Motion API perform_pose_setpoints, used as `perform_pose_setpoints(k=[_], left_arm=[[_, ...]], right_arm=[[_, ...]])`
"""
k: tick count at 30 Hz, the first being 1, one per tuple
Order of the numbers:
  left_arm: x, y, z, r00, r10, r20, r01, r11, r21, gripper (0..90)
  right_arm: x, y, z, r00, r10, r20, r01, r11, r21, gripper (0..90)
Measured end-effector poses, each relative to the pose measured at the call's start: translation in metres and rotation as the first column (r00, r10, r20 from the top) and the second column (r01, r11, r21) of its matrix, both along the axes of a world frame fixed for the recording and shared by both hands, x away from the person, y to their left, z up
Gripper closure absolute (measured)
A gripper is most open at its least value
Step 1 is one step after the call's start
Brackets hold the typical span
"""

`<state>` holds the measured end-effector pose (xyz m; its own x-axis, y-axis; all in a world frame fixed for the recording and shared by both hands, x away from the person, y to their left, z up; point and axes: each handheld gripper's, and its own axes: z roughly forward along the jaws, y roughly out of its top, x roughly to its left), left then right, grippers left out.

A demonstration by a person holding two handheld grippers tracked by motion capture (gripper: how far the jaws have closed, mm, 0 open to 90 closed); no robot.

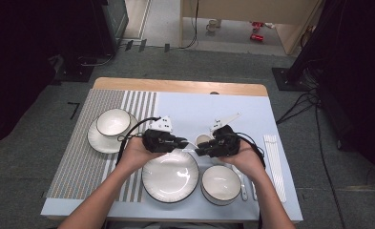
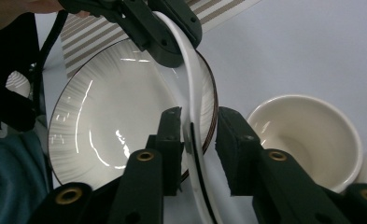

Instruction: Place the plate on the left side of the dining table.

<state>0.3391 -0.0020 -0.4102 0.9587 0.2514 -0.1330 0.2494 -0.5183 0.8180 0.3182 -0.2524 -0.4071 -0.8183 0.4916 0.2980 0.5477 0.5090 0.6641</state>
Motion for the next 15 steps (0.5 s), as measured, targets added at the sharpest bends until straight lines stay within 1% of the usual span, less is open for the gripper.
perform_pose_setpoints(k=[3, 5, 7, 9, 11, 13, 15], left_arm=[[0.001, 0.002, 0.001, 1.0000, 0.004, -0.008, -0.004, 1.0000, -0.009, 83.0], [0.002, 0.002, 0.001, 1.0000, 0.006, -0.007, -0.006, 1.0000, -0.006, 83.0], [0.002, 0.003, 0.002, 0.9999, 0.005, -0.010, -0.005, 1.0000, -0.003, 82.9], [0.003, 0.004, 0.002, 0.9998, 0.004, -0.017, -0.004, 1.0000, -0.002, 82.9], [0.005, 0.005, 0.002, 0.9992, 0.004, -0.039, -0.004, 1.0000, -0.003, 82.9], [0.006, 0.007, 0.003, 0.9991, 0.009, -0.040, -0.009, 1.0000, -0.002, 82.9], [0.006, 0.009, 0.004, 0.9992, 0.012, -0.037, -0.012, 0.9999, -0.003, 82.9]], right_arm=[[0.000, -0.002, 0.000, 0.9997, -0.001, 0.024, 0.001, 0.9997, 0.024, 59.6], [0.001, -0.003, 0.000, 0.9993, -0.001, 0.038, -0.001, 0.9992, 0.041, 54.2], [0.000, -0.004, 0.000, 0.9992, -0.005, 0.039, 0.003, 0.9987, 0.050, 49.1], [0.001, -0.006, 0.000, 0.9991, -0.008, 0.042, 0.005, 0.9981, 0.061, 47.2], [0.000, -0.007, 0.000, 0.9991, -0.010, 0.042, 0.007, 0.9970, 0.077, 44.6], [0.000, -0.009, -0.001, 0.9981, -0.010, 0.061, 0.004, 0.9961, 0.089, 41.0], [-0.001, -0.011, -0.001, 0.9974, -0.019, 0.070, 0.012, 0.9955, 0.094, 37.5]])
